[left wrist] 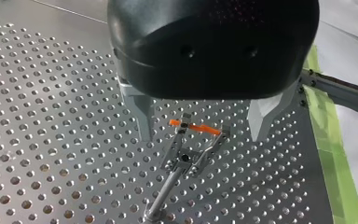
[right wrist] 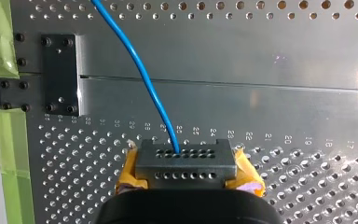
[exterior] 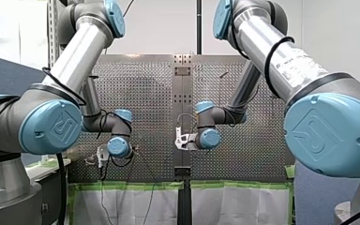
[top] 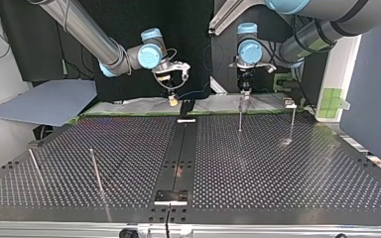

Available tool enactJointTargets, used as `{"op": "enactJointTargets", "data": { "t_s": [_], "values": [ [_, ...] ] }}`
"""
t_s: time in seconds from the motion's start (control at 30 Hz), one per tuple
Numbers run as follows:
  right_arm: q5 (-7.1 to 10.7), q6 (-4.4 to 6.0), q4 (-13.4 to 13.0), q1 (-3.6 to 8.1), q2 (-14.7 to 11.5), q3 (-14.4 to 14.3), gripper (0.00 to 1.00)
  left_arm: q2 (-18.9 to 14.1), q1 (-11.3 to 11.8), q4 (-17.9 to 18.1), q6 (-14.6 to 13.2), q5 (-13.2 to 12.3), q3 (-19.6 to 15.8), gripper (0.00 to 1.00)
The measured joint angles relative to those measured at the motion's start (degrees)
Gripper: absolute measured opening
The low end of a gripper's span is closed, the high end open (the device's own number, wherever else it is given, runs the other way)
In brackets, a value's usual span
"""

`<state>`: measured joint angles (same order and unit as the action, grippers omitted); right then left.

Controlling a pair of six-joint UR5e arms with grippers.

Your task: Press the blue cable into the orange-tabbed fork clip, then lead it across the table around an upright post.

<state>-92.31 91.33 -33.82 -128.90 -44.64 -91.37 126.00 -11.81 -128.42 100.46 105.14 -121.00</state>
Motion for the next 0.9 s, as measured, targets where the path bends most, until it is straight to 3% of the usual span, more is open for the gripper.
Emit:
{"op": "enactJointTargets", "data": {
  "t_s": [0.5, 0.9],
  "values": [
    [0.01, 0.00, 0.20, -0.11, -0.01, 0.00, 0.00, -0.02, -0.07, -0.61, 0.11, -0.09, 0.00, 1.00],
    [0.01, 0.01, -0.11, -0.01, -0.02, 0.04, 0.00, -0.03, -1.58, -4.64, 0.10, -5.55, 0.00, 1.00]
  ]
}}
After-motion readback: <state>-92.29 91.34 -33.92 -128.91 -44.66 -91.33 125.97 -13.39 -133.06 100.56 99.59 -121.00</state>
